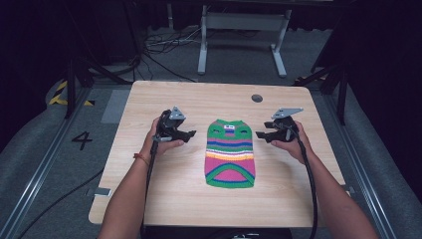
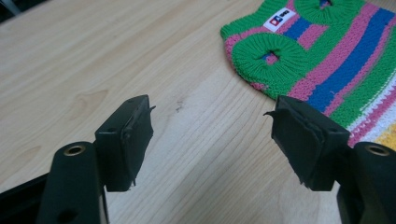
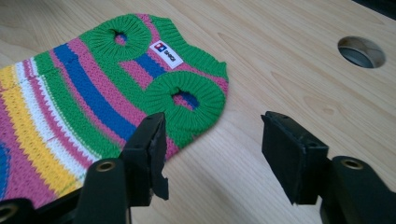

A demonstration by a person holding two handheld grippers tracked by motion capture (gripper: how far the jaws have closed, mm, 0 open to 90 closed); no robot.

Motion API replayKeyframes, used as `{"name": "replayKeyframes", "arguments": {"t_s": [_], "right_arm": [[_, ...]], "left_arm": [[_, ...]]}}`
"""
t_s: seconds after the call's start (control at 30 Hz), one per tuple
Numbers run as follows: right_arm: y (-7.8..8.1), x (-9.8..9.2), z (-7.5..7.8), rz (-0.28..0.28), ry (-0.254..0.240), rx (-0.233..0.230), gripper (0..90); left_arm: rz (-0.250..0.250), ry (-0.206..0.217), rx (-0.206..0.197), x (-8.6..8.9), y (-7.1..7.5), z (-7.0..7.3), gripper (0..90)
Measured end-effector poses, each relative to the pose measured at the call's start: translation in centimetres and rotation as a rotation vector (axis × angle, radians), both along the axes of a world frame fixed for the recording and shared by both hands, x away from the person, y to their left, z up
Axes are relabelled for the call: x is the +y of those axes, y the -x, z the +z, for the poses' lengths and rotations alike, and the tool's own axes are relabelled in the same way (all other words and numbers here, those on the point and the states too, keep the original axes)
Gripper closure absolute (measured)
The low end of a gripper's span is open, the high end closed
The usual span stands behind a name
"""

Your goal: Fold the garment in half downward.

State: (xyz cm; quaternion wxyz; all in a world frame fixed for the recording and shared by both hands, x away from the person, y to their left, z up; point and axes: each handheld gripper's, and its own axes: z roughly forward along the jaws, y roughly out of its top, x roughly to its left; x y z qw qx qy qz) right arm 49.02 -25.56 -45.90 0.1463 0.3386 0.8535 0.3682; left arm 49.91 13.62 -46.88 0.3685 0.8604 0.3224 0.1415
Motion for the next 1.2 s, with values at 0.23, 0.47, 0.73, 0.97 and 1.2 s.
{"name": "replayKeyframes", "arguments": {"t_s": [0.23,0.47,0.73,0.97,1.2], "right_arm": [[-1.4,2.3,-1.6,0.008,0.026,0.015,45.6],[-3.2,2.9,-1.4,-0.017,-0.013,0.021,47.3],[-5.2,3.6,-2.4,-0.039,0.0,0.07,48.1],[-5.9,4.1,-3.8,-0.05,0.028,0.102,49.5],[-6.1,4.0,-4.0,-0.046,0.005,0.122,55.9]], "left_arm": [[-0.01,0.006,0.013,-2.6,-1.6,-0.3,29.0],[-0.026,0.005,0.022,-5.0,-2.6,-0.9,29.2],[-0.015,-0.008,0.044,-6.9,-4.2,-2.0,29.9],[0.008,-0.019,0.077,-7.3,-5.2,-3.3,32.4],[0.025,-0.003,0.091,-7.6,-5.2,-3.7,32.3]]}}
